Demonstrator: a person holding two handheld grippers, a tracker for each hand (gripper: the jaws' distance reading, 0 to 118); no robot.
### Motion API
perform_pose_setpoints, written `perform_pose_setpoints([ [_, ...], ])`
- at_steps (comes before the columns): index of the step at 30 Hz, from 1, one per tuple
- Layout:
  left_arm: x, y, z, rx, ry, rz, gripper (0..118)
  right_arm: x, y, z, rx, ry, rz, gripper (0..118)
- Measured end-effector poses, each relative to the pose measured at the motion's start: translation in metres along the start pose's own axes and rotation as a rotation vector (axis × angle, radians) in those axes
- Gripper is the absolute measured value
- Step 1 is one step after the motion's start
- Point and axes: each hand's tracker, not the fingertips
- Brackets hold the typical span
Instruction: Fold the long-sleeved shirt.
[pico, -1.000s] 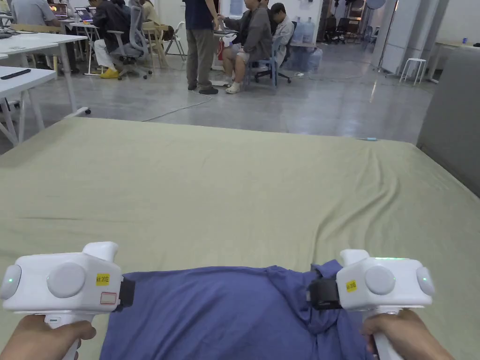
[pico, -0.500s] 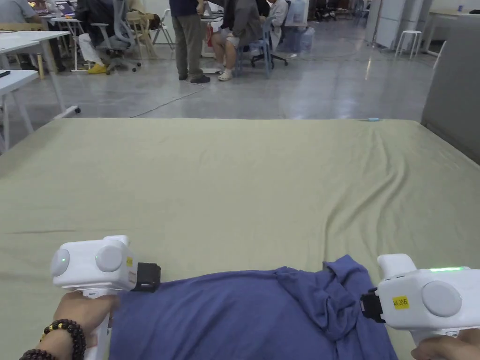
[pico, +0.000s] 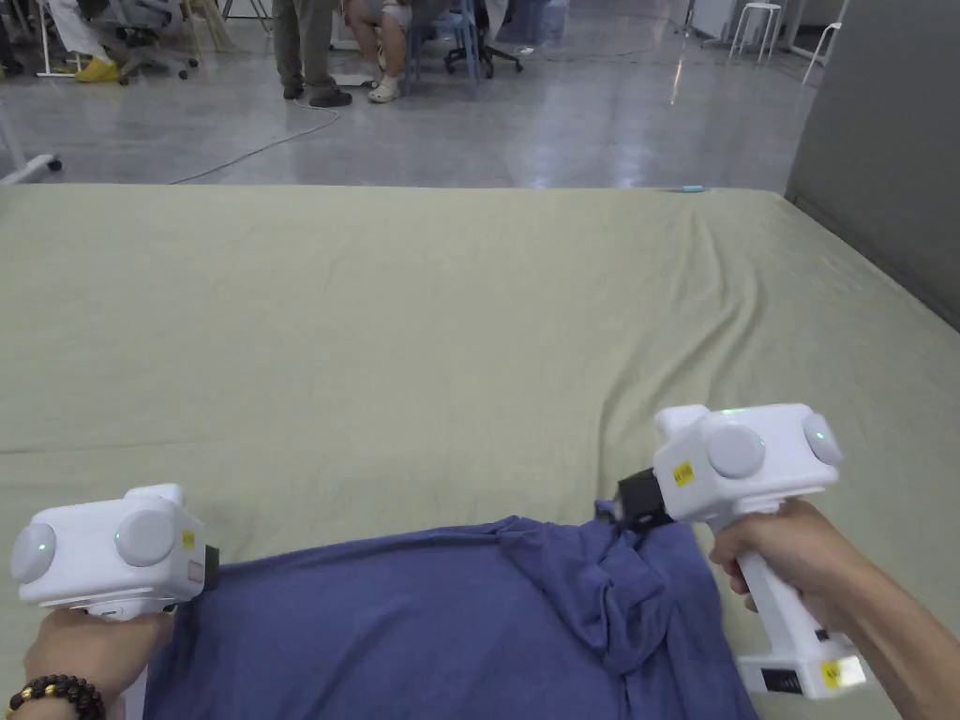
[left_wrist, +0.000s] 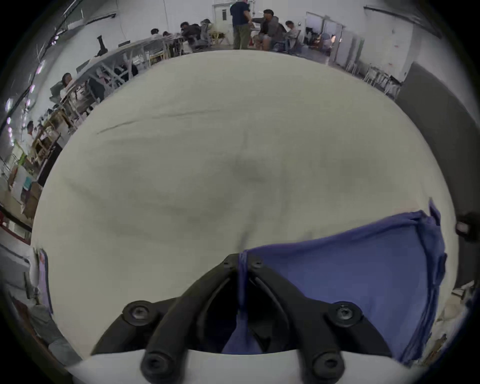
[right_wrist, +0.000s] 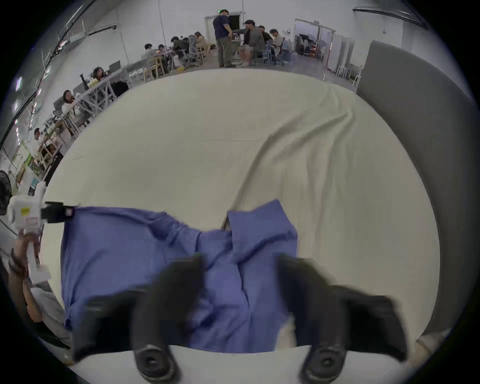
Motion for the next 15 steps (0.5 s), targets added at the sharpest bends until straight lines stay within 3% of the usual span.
perform_pose_setpoints([
  [1,0.002,-0.001,0.005,0.006,-0.011,-0.02,0,0.0,0.009,-0.013,-0.041,0.016,-0.001,85],
  [6,0.002,-0.003,0.018,0.004,-0.025,-0.053,0,-0.001,0.031,-0.065,-0.146,-0.019,-0.043,76],
  [8,-0.001,-0.004,0.02,0.008,-0.026,-0.052,0,-0.006,0.033,-0.08,-0.197,-0.039,-0.016,61],
  [11,-0.007,-0.005,0.022,0.015,-0.009,-0.055,0,-0.017,0.028,-0.095,-0.227,-0.089,0.035,49],
  [12,-0.008,-0.006,0.021,0.011,-0.004,-0.054,0,-0.019,0.03,-0.092,-0.23,-0.096,0.017,35],
  [13,-0.011,-0.007,0.022,0.008,-0.006,-0.04,0,-0.022,0.032,-0.087,-0.23,-0.117,-0.006,5],
  [14,-0.013,-0.007,0.023,0.012,-0.012,-0.023,0,-0.025,0.03,-0.08,-0.225,-0.085,-0.018,5],
  [15,-0.014,-0.008,0.026,0.013,-0.022,-0.013,0,-0.03,0.026,-0.077,-0.223,-0.115,0.004,5],
])
